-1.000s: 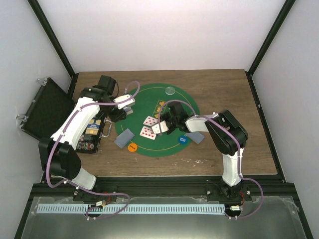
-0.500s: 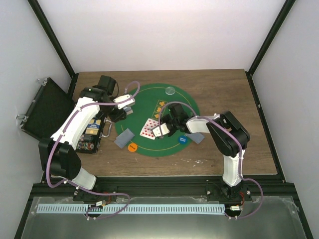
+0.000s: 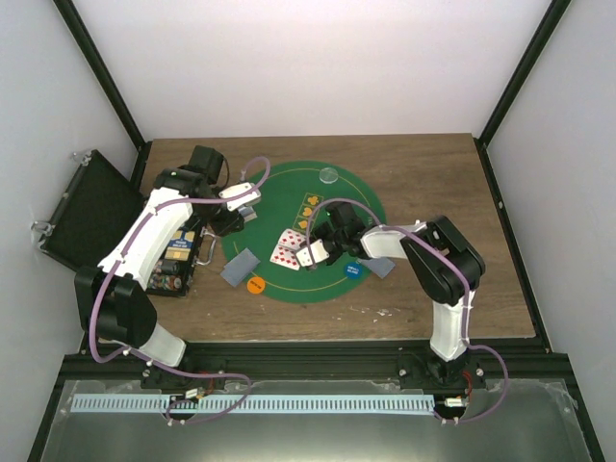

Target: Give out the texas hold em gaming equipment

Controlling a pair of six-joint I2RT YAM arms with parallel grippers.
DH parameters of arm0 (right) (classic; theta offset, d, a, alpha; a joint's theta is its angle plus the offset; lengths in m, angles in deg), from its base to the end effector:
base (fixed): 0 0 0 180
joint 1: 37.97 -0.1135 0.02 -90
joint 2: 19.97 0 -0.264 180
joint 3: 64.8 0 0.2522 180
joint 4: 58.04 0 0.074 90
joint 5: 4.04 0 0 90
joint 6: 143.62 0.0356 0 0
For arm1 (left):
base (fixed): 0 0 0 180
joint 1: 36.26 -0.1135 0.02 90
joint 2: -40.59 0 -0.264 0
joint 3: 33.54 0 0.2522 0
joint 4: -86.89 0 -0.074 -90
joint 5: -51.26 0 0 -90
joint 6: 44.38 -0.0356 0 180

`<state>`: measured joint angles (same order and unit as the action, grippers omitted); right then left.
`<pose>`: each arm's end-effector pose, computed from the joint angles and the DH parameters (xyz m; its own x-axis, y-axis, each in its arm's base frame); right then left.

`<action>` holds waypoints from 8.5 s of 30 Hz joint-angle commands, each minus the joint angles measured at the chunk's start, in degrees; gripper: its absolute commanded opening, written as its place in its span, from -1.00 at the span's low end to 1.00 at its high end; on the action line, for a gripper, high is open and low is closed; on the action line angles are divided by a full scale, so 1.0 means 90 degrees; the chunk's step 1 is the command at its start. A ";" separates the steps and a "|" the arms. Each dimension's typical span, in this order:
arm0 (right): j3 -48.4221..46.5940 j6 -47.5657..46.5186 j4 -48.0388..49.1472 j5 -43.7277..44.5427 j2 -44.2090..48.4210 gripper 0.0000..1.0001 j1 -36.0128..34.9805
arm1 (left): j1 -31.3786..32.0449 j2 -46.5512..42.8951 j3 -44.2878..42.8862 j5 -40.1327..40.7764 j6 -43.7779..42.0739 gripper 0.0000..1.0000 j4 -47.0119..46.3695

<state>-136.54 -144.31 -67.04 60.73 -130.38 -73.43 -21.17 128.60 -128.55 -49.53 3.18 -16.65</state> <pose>0.3011 0.2331 0.1248 0.7658 -0.5651 -0.3070 -0.5930 -0.4357 -0.6771 0.2873 -0.0844 0.3060 -0.4519 0.8084 -0.3772 0.8457 0.5228 0.1074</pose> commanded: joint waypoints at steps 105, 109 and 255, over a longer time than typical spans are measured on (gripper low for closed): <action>-0.4516 1.0491 -0.3452 -0.3435 -0.0147 -0.99 0.0608 | 0.0573 -0.0003 -0.0057 -0.0142 -0.0100 -0.13 -0.0072; -0.4374 1.0216 -0.3524 -0.3318 0.0276 -0.99 0.0742 | 0.0481 -0.0026 -0.0050 -0.0147 -0.0081 -0.13 -0.0085; -0.4645 1.2153 -0.1135 -0.5005 -0.1374 0.64 0.0358 | 0.0688 0.0475 -0.1065 -0.0793 -0.0062 -0.11 0.0321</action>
<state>-175.62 -33.43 -75.90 15.09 -141.51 -68.82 -15.20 132.47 -136.25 -54.91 2.04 -12.87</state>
